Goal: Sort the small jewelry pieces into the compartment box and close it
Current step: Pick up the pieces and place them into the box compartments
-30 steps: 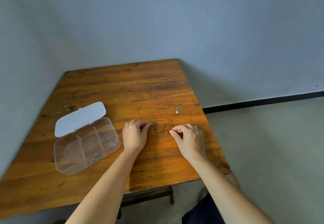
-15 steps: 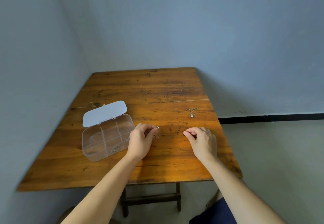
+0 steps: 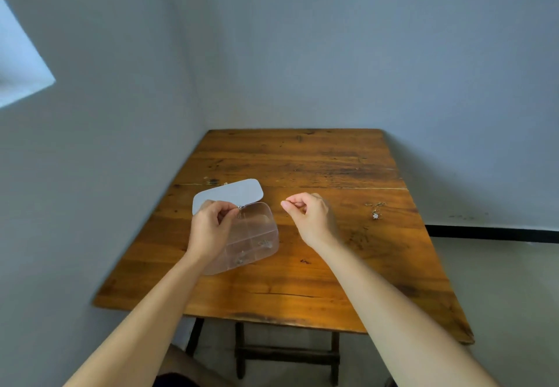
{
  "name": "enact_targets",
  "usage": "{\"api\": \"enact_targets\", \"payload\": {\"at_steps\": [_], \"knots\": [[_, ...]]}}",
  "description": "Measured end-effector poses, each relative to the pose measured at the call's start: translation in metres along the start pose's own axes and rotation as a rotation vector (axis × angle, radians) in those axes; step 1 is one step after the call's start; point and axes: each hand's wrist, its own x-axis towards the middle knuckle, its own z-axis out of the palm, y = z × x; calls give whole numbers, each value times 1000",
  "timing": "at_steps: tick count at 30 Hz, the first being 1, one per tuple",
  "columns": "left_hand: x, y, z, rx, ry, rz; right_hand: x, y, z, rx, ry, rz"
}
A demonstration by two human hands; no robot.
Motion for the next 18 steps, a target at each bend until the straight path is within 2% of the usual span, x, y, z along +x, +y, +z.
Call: {"api": "enact_targets", "payload": {"at_steps": [10,18], "knots": [[4,-25,6,69,-55,-61,13,-19,55,-127,-185,-52],[3,-31,2,146,-141,-59,12,-13,47,53,-179,18]]}}
